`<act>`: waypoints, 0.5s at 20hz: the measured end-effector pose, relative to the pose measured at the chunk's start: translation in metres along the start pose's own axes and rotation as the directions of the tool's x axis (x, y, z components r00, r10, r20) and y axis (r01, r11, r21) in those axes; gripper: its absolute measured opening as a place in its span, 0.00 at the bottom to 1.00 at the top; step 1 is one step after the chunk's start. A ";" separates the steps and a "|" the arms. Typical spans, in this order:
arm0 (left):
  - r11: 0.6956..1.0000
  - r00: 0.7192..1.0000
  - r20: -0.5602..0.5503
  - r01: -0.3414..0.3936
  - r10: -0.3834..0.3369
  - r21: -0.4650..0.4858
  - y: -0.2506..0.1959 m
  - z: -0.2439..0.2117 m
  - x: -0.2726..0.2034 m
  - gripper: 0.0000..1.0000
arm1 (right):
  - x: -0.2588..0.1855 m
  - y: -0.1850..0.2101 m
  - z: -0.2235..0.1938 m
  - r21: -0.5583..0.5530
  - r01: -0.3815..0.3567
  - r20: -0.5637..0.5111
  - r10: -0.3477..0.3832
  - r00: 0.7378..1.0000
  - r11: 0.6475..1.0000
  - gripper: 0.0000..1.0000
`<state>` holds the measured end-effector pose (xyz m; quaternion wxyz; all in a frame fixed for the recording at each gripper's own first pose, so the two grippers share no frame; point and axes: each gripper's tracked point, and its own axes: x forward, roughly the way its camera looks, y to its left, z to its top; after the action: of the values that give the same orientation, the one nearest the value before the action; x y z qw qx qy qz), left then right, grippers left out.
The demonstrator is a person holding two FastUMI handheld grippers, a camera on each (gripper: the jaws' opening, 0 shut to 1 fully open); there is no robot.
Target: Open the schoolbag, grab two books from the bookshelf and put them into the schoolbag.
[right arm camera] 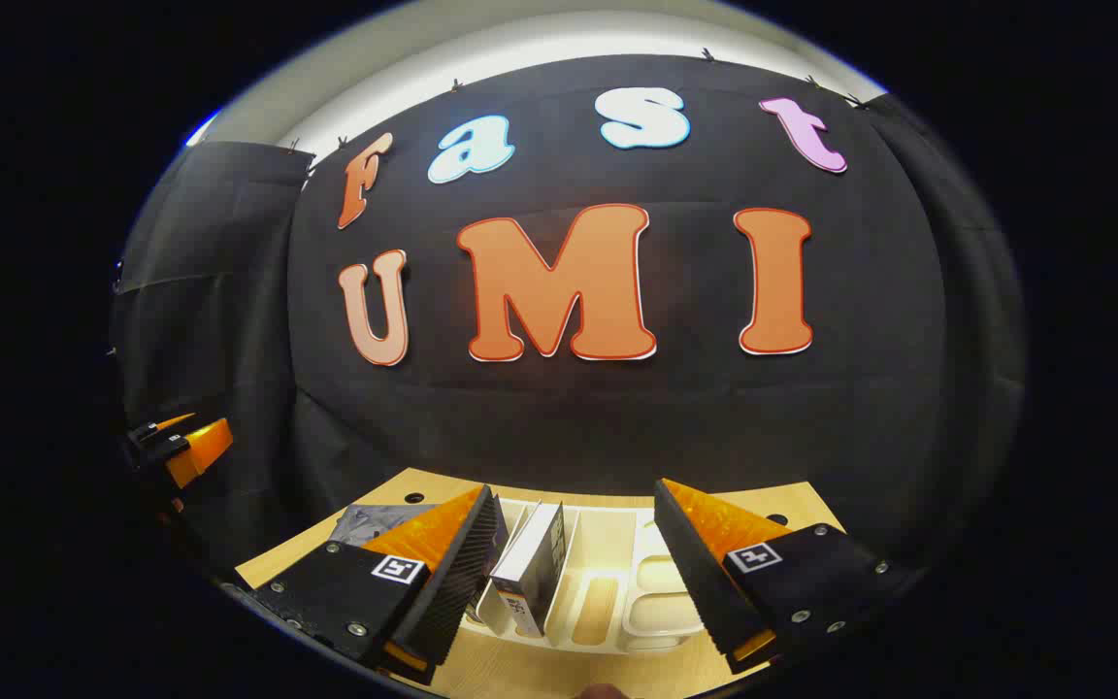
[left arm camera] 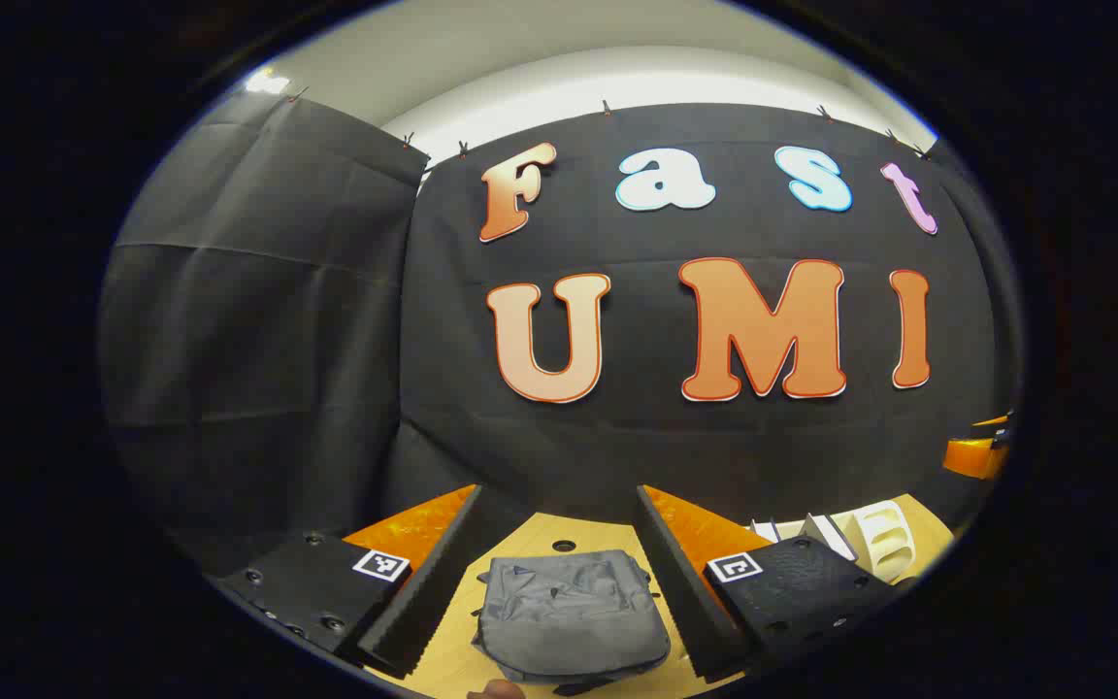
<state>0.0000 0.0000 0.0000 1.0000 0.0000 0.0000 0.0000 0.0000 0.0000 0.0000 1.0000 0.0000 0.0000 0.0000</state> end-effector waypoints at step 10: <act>0.977 0.977 0.015 0.212 -0.212 -0.009 0.045 -0.008 0.059 0.96 | -0.019 0.057 0.009 0.017 0.193 0.050 -0.194 0.980 0.981 1.00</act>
<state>0.0586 0.0449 -0.0079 0.9943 -0.0054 -0.0069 -0.1067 -0.0190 0.0574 0.0089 0.9949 0.0061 -0.0255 -0.0971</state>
